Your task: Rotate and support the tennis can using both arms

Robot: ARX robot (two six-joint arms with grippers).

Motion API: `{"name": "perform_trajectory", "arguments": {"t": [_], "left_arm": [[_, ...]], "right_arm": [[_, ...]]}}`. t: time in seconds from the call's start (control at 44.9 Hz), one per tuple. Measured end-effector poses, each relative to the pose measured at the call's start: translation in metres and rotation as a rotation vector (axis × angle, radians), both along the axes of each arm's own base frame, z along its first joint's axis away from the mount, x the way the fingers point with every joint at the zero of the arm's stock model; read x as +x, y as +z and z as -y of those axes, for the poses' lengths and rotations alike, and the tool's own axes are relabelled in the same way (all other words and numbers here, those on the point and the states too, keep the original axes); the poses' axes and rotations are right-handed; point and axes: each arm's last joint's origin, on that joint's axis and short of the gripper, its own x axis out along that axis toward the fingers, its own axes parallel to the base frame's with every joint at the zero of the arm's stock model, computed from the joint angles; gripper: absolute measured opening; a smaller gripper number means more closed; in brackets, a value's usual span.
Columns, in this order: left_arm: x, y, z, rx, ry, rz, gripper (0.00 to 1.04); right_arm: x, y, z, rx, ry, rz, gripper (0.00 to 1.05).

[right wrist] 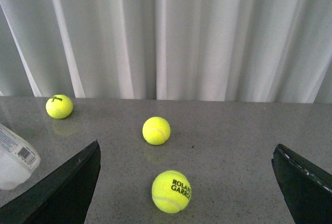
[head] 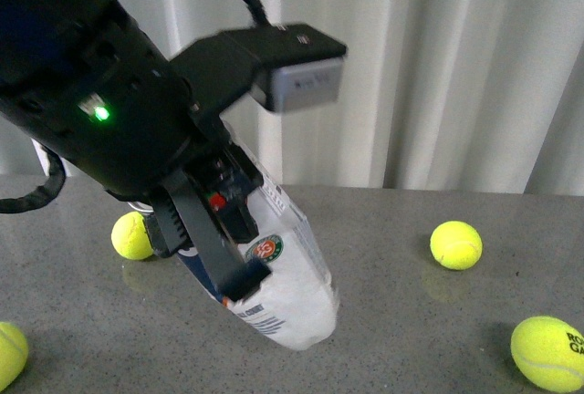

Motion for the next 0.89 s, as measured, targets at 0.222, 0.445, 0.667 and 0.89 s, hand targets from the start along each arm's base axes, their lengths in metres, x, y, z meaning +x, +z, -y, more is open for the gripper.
{"name": "perform_trajectory", "arguments": {"t": [0.222, 0.445, 0.667, 0.89], "left_arm": [[0.007, -0.010, 0.021, 0.277, -0.144, 0.089, 0.04], [0.007, -0.021, 0.043, 0.409, -0.287, 0.051, 0.04], [0.003, -0.034, 0.053, 0.448, -0.344, 0.013, 0.04], [-0.001, -0.044, 0.058, 0.457, -0.355, 0.004, 0.04]], "right_arm": [[0.000, 0.000, 0.000, 0.000, 0.000, 0.000, 0.98], [0.000, 0.000, 0.000, 0.000, 0.000, 0.000, 0.98], [0.000, 0.000, 0.000, 0.000, 0.000, 0.000, 0.98], [0.000, 0.000, 0.000, 0.000, 0.000, 0.000, 0.98]]}}
